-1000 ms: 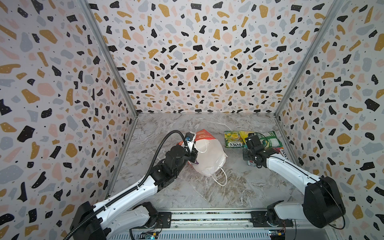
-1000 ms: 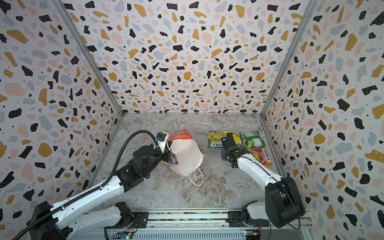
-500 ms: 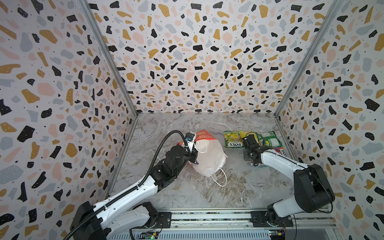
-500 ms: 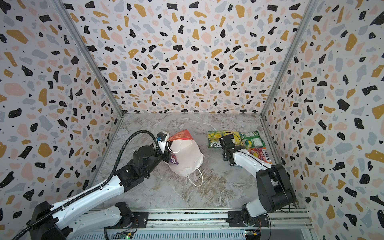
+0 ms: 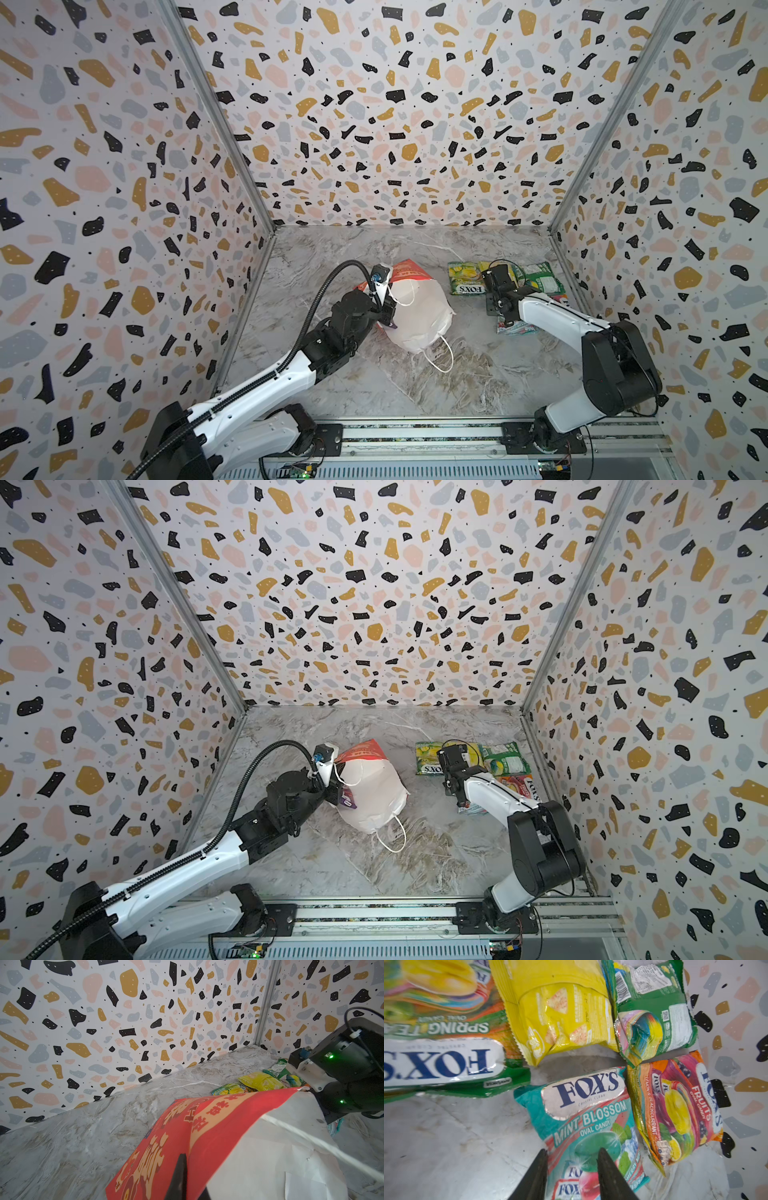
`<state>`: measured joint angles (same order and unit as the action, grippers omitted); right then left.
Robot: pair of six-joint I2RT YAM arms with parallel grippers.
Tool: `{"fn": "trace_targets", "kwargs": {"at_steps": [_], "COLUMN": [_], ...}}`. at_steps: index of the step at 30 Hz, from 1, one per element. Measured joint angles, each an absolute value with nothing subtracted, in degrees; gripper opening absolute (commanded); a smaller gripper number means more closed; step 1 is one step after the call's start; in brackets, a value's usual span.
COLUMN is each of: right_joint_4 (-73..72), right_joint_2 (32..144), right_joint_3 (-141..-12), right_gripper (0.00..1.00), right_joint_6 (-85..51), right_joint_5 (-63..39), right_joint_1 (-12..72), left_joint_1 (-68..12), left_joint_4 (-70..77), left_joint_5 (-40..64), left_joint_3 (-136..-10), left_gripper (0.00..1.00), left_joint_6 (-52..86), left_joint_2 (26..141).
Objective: Take the snacks out of the paper bag
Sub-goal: Place the snack at the middle-right of the table, then pick up the snack from the paper bag.
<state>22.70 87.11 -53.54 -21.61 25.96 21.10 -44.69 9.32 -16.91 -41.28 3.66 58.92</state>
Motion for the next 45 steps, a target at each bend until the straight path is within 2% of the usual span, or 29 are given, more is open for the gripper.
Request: {"fn": "trace_targets", "kwargs": {"at_steps": [3,7,10,14,19,26,34,39,42,45], "right_joint_4": [21.41,17.28,15.81,15.44,14.57,11.84,11.64,13.41,12.08,8.69], "right_joint_2": [82.85,77.47,78.19,80.05,82.41,84.64,83.59,74.04,65.06,57.32], "right_joint_3": [-53.12,-50.13,-48.07,-44.82,-43.86,-43.33,-43.24,-44.01,-45.15,-45.36], "right_gripper": [0.42,0.4,0.43,0.54,0.55,0.51,0.54,0.54,0.49,0.39], "right_joint_6": [-21.87,-22.61,-23.07,-23.22,-23.7,-24.47,-24.62,-24.38,-24.12,-23.24], "right_joint_5": [20.71,12.1,8.29,5.72,5.54,7.92,8.43,7.11,5.3,3.31], "right_joint_1": [20.03,14.09,10.15,9.43,9.52,9.52,9.8,11.79,15.62,22.61], "left_joint_1": [-44.69,-44.69,-44.69,-44.69,-44.69,-44.69,-44.69,-44.69,-44.69,-44.69], "left_joint_4": [9.47,9.54,9.54,9.76,10.33,10.37,10.37,10.35,9.8,8.16], "left_joint_5": [-16.82,-16.82,-16.78,-16.53,-15.75,-15.51,-15.51,-15.07,-13.98,-13.23], "left_joint_3": [-41.28,-41.28,-41.28,-41.28,-41.28,-41.28,-41.28,-41.3,-41.78,-43.33], "left_gripper": [0.0,0.0,0.0,0.0,0.0,0.0,0.0,0.0,0.0,0.0], "left_joint_6": [3.66,3.66,3.66,3.66,3.68,3.68,3.68,3.66,3.46,2.9], "left_joint_2": [59.2,59.29,59.29,59.64,60.36,60.4,60.4,60.42,60.71,61.3]}}
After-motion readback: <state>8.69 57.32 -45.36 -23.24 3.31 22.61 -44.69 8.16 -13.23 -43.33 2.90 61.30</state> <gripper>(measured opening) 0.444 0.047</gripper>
